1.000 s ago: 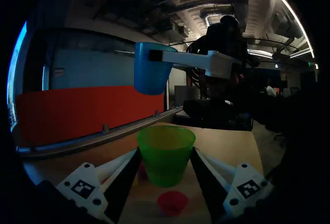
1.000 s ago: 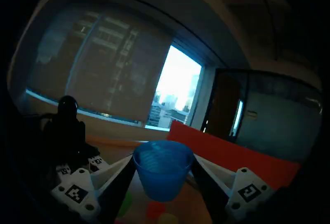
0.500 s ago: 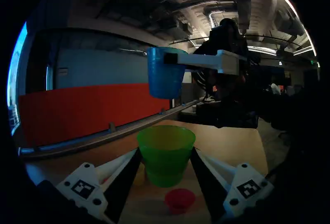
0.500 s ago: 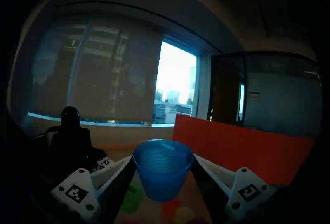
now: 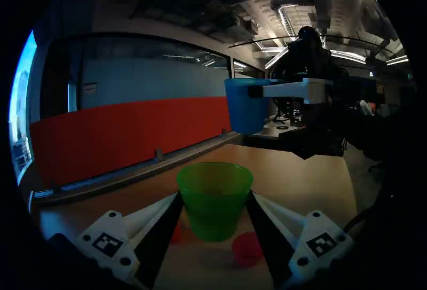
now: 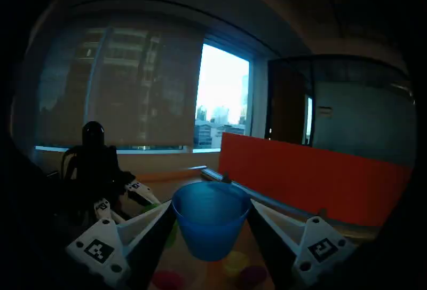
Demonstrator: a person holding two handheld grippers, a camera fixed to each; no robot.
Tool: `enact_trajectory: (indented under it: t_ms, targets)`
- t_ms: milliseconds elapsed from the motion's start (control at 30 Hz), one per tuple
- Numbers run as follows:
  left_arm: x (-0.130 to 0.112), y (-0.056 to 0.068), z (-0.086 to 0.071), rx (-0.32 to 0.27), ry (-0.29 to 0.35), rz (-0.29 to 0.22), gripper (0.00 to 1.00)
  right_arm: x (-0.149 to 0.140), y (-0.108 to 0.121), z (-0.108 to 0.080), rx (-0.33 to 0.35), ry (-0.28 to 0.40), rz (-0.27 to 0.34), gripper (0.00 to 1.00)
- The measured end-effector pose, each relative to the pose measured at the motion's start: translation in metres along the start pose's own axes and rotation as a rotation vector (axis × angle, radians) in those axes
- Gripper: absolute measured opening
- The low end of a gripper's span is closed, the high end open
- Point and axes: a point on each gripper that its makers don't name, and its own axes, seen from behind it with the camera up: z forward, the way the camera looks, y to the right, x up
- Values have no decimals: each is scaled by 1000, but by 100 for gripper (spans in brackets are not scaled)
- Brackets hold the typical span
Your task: Pour water
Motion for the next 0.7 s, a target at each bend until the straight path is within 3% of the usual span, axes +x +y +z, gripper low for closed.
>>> enact_trajectory:
  t_ms: [300,700]
  targets:
    - [-22,-12,3,25,-65,6,82,-41,9,-12,-4,-69,18,90]
    - [-65,-15,6,27,-189,17,83,-110,2,-23,40,-178,45,91]
